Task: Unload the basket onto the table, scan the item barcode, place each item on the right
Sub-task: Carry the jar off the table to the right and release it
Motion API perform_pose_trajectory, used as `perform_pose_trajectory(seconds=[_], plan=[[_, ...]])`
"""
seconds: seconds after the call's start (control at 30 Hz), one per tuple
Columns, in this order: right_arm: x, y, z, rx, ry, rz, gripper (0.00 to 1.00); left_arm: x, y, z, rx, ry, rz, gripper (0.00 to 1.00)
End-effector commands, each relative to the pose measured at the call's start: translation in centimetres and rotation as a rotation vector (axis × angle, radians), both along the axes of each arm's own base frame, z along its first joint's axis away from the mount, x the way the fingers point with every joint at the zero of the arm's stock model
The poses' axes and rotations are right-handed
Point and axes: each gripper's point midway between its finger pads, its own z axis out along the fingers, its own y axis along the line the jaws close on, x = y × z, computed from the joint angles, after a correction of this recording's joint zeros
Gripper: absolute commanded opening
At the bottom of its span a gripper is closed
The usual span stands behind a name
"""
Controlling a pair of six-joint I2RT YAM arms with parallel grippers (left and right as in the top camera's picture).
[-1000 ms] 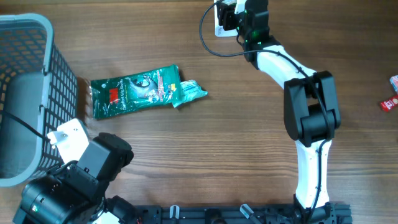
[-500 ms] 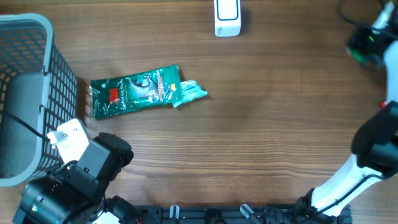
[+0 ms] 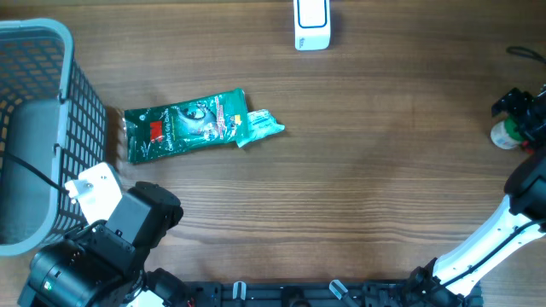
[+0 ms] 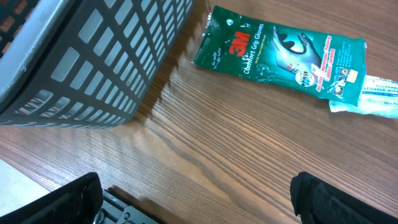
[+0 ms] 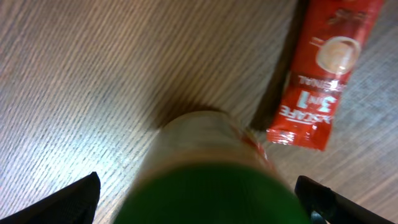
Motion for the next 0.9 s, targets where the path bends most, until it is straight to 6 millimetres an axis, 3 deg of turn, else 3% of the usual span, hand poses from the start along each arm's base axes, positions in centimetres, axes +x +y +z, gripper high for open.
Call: perform_pose_trajectory(seconds=[0.0, 0.1, 0.17, 0.2, 0.27, 0.3, 0.4, 0.47, 0.6, 0.73, 0.8, 0.87], plan=[[1.1, -1.3, 7.1, -0.113, -0.128, -0.091, 1.00, 0.0, 0.3, 0.1, 0.003, -0.015, 0.026, 1.00], [0.8, -0.3, 11.1, -0.136, -0.197, -0.146, 1.00, 0.0, 0.3, 0.1, 0.002, -0.015, 0.026, 1.00], [0.6, 1.4, 13.7, -0.140, -0.227, -0.150, 1.00, 0.0, 0.3, 0.1, 0.002, -0.015, 0.026, 1.00], [0.4, 3.0, 14.5, -0.121, -0.230, -0.153, 0.89, 0.0, 0.3, 0.1, 0.002, -0.015, 0.026, 1.00], [0.7, 5.1, 14.5, -0.083, -0.218, -0.121, 0.38, 0.0, 0.3, 0.1, 0.002, -0.015, 0.026, 1.00], [1.2, 6.4, 14.0, -0.074, -0.205, -0.089, 0.20, 0.0, 0.3, 0.1, 0.002, -0.015, 0.026, 1.00], [1.4, 8.6, 10.0, -0.096, -0.130, -0.029, 0.05, 0.0, 0.3, 0.1, 0.002, -0.015, 0.026, 1.00], [0.9, 9.1, 6.5, -0.115, -0.077, -0.013, 0.04, 0.0, 0.3, 0.1, 0.002, -0.015, 0.026, 1.00], [-0.3, 7.5, 2.9, -0.203, -0.046, -0.040, 0.05, 0.0, 0.3, 0.1, 0.002, -0.015, 0.026, 1.00], [-0.9, 5.3, 2.3, -0.252, -0.056, -0.087, 0.05, 0.0, 0.3, 0.1, 0.002, -0.015, 0.026, 1.00], [-2.3, 2.7, 2.3, -0.314, -0.022, -0.141, 0.08, 0.0, 0.3, 0.1, 0.002, -0.015, 0.026, 1.00], [-3.1, 1.4, 2.0, -0.334, -0.002, -0.169, 0.09, 0.0, 0.3, 0.1, 0.003, -0.015, 0.026, 1.00]])
